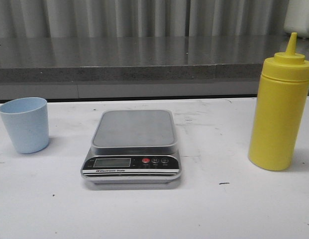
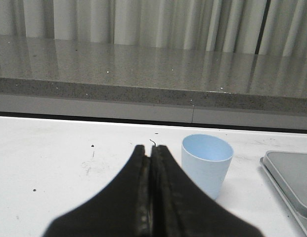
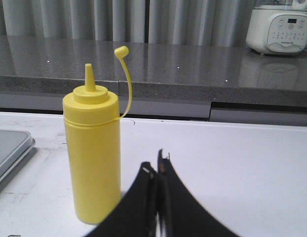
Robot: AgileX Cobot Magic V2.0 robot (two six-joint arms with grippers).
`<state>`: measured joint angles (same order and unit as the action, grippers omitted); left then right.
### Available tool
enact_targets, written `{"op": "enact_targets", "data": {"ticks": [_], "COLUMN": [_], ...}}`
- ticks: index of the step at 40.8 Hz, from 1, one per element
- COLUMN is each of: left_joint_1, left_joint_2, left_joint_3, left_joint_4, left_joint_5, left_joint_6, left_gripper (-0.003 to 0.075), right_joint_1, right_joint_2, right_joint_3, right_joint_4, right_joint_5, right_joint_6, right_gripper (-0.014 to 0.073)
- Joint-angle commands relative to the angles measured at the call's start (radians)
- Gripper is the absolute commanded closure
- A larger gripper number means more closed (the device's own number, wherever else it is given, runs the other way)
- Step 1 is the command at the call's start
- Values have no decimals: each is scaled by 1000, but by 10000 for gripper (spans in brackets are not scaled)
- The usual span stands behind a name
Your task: Pour seasoning into cup on scale with both arms
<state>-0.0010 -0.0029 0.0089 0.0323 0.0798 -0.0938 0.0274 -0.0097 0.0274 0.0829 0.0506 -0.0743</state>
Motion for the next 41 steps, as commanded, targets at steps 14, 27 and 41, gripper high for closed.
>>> {"op": "enact_targets", "data": {"ticks": [14,27,41], "left_joint_1": [0,0,0], "left_joint_2": [-25,-25,-19], "left_joint_3": [15,15,-82], "left_joint_4": [1,1,-18], "left_joint_5": [-88,-92,-117], "left_joint_6": [-5,-5,-5], "left_gripper": [740,740,740], "right_joint_1": [0,0,0], "right_joint_2": [-19,-19,-19], "right_joint_3": [-3,-3,-67], "right_joint_4": [-1,-1,22], "right_joint_5": [-85,-85,-3], "right_joint_6": [-9,-9,9], "right_gripper": [715,715,715]}}
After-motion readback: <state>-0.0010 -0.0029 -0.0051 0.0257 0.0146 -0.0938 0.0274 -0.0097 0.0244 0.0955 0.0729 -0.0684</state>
